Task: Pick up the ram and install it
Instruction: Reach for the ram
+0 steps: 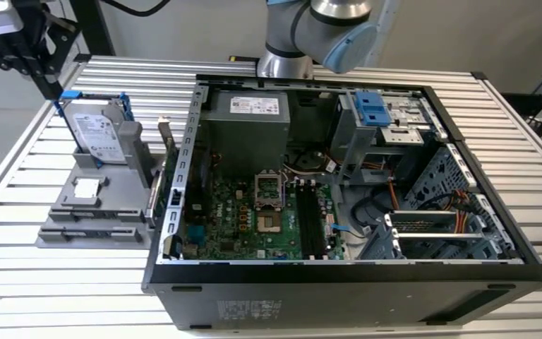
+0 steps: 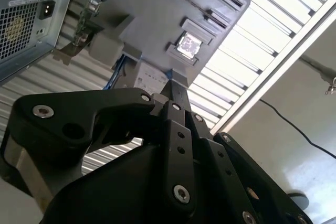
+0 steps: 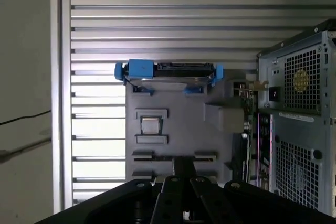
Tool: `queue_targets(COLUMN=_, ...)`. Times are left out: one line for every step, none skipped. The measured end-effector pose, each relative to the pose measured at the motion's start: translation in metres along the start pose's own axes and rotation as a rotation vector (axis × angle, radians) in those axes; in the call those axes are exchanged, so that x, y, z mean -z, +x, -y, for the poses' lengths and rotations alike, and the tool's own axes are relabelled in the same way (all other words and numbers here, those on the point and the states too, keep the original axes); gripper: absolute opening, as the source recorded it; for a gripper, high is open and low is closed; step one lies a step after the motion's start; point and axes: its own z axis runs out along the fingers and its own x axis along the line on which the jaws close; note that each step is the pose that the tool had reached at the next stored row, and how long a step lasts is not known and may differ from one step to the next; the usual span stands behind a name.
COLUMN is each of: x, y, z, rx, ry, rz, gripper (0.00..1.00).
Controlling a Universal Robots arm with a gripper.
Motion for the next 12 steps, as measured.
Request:
queue_targets(x=0.0000, y=0.0003, z=0.0008, rx=0.000, ry=0.0000, rz=0.0000, gripper=0.00)
queue_targets(x=0.0001, y=0.0007, z=0.0017, rx=0.000, ry=0.0000, rz=0.0000, gripper=0.00)
queue_targets(x=0.0002, y=0.0010, z=0.0027, rx=0.000, ry=0.0000, rz=0.0000, gripper=0.00)
queue_targets(x=0.0002, y=0.0014, z=0.0037, rx=0.000, ry=0.0000, rz=0.0000, gripper=0.00)
queue_targets(x=0.0002, y=0.0017, z=0.0048, rx=0.000, ry=0.0000, rz=0.0001, gripper=0.00)
queue_targets(x=0.0003, y=0.0020, z=0.0060, rx=0.000, ry=0.0000, rz=0.0001, gripper=0.00)
queue_targets(x=0.0004, y=0.0023, z=0.0071, rx=0.000, ry=0.0000, rz=0.0000, gripper=0.00)
queue_targets(x=0.0005, y=0.0026, z=0.0081, rx=0.000, ry=0.0000, rz=0.0000, gripper=0.00)
queue_targets(x=0.0005, y=0.0030, z=0.0092, rx=0.000, ry=0.0000, rz=0.0000, gripper=0.00)
queue_targets(x=0.0005, y=0.0033, z=0.0102, rx=0.000, ry=0.0000, rz=0.0001, gripper=0.00)
queue_targets(x=0.0006, y=0.0036, z=0.0111, rx=0.000, ry=0.0000, rz=0.0000, gripper=0.00)
queue_targets(x=0.0007, y=0.0038, z=0.0121, rx=0.000, ry=0.0001, rz=0.0000, gripper=0.00)
